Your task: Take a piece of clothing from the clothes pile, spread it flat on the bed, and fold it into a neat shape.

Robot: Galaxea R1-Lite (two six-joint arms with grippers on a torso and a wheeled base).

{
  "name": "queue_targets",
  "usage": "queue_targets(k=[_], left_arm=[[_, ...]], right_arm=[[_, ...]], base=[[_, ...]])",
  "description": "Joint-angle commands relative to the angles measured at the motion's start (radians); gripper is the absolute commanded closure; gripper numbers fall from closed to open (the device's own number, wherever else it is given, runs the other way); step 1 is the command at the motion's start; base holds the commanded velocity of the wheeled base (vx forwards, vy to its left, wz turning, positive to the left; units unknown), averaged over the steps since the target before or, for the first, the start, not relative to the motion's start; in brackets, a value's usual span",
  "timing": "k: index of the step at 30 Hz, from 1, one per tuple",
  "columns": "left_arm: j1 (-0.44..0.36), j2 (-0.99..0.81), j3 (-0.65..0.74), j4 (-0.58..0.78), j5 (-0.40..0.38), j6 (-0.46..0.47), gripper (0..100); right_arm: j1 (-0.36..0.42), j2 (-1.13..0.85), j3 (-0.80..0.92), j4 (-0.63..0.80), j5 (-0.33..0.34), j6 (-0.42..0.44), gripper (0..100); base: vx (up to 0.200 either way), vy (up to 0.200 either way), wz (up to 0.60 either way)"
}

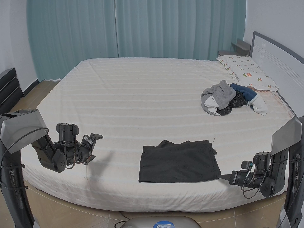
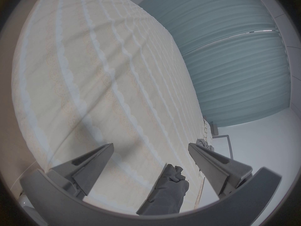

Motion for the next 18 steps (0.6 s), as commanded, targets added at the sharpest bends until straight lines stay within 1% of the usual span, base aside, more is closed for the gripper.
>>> queue_targets(k=[1,5,8,9,10,11,12,13,16,17,18], left_arm=[[0.000,0.001,0.000,-0.001,0.002,0.001,0],[0.002,0.001,-0.003,-0.001,0.000,0.000,0],[0.002,0.001,-0.002,-0.001,-0.001,-0.002,0],[0.002,0.001,-0.002,-0.001,-0.001,-0.002,0],[0.002,0.001,-0.002,-0.001,-0.001,0.000,0],[0.002,0.001,-0.002,-0.001,-0.001,0.000,0],[0.002,0.001,-0.003,-0.001,-0.001,0.000,0],[0.002,0.001,-0.003,-0.001,-0.001,0.000,0],[0.002,0.001,-0.003,-0.001,-0.001,0.000,0],[0.002,0.001,-0.003,-0.001,-0.001,0.000,0],[0.002,0.001,-0.003,-0.001,-0.003,0.000,0]], right_arm=[[-0.005,0.012,-0.007,-0.003,0.002,-0.001,0],[-0.021,0.004,-0.046,-0.025,0.011,0.030,0],[-0.021,-0.005,-0.096,-0.028,0.002,0.120,0],[-0.021,-0.005,-0.096,-0.028,0.002,0.120,0],[-0.017,-0.016,-0.145,-0.028,-0.003,0.218,0],[-0.015,-0.014,-0.152,-0.028,-0.003,0.228,0],[-0.011,-0.008,-0.190,-0.028,-0.009,0.278,0],[-0.009,-0.001,-0.211,-0.023,-0.009,0.295,0],[0.003,0.035,-0.256,-0.022,-0.015,0.301,0],[0.009,0.044,-0.265,-0.026,-0.027,0.303,0],[0.012,0.048,-0.274,-0.028,-0.042,0.306,0]], base=[[0.000,0.000,0.00],[0.000,0.000,0.00],[0.000,0.000,0.00],[0.200,0.000,0.00],[0.200,0.000,0.00],[0.200,0.000,0.00],[0.200,0.000,0.00],[0.200,0.000,0.00],[0.200,0.000,0.00],[0.200,0.000,0.00],[0.000,0.000,0.00]])
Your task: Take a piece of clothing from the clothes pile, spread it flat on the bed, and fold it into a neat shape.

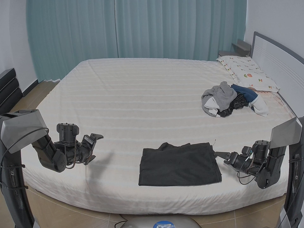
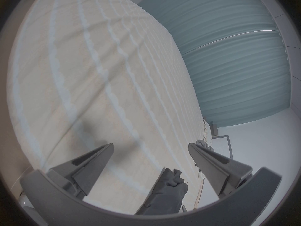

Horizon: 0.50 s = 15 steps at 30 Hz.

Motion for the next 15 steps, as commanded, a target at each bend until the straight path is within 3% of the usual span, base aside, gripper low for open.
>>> queue_targets(k=[1,6,15], left_arm=[[0.000,0.000,-0.001,0.000,-0.001,0.000,0],[0.000,0.001,-0.001,0.000,0.000,0.000,0],[0.003,0.000,-0.010,0.000,-0.003,-0.009,0]], right_arm=[[0.028,0.044,-0.078,-0.002,-0.039,0.025,0],[0.061,0.114,-0.193,0.005,-0.112,0.029,0],[0.080,0.165,-0.277,0.005,-0.128,0.042,0]], base=[[0.000,0.000,0.00],[0.000,0.000,0.00],[0.000,0.000,0.00]])
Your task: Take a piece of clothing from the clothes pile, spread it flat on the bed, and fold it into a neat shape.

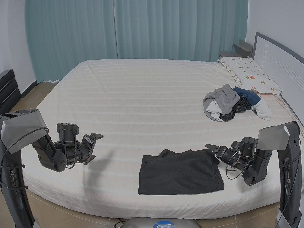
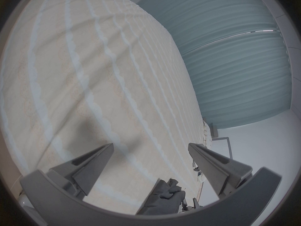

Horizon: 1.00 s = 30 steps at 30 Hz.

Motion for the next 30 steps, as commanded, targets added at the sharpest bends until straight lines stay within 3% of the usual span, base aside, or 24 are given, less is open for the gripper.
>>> queue_targets(k=[1,8,18,19,30], left_arm=[[0.003,-0.001,-0.006,0.000,-0.003,-0.007,0],[-0.002,0.008,-0.008,0.000,0.011,0.004,0],[-0.002,0.008,-0.008,0.000,0.013,0.004,0],[-0.002,0.008,-0.008,0.000,0.013,0.004,0],[-0.002,0.008,-0.008,0.000,0.013,0.002,0]], right_arm=[[0.004,0.040,-0.030,-0.002,-0.001,0.006,0],[0.017,0.064,-0.030,-0.014,-0.006,0.008,0],[0.020,0.056,-0.014,-0.009,-0.018,0.006,0],[0.021,0.055,-0.007,-0.008,-0.023,0.006,100],[0.021,0.033,0.023,-0.014,-0.046,0.000,100]], base=[[0.000,0.000,0.00],[0.171,0.000,0.00],[0.000,0.000,0.00],[0.000,0.000,0.00],[0.000,0.000,0.00]])
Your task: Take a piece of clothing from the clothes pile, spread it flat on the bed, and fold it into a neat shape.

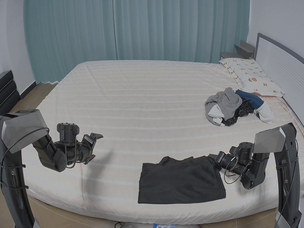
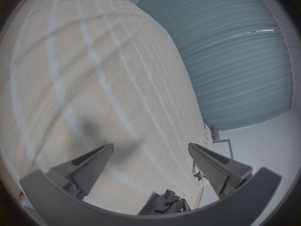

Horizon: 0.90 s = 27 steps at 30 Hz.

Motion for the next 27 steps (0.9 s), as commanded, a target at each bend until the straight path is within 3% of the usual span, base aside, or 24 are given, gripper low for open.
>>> queue_targets(k=[1,19,20,27], left_arm=[[0.000,0.001,0.000,0.000,0.000,-0.001,0],[0.000,0.000,0.000,0.000,0.000,-0.002,0],[0.000,0.000,0.000,0.000,-0.001,-0.002,0],[0.000,0.001,0.002,0.000,0.002,-0.001,0]], right_arm=[[-0.004,-0.009,-0.004,-0.008,-0.009,0.000,100],[-0.025,-0.009,-0.006,0.002,-0.020,0.000,100],[-0.027,-0.009,-0.007,0.003,-0.020,0.000,0],[-0.042,-0.042,0.011,-0.004,-0.019,0.005,0]], base=[[0.000,0.000,0.00],[0.000,0.000,0.00],[0.000,0.000,0.00],[0.000,0.000,0.00]])
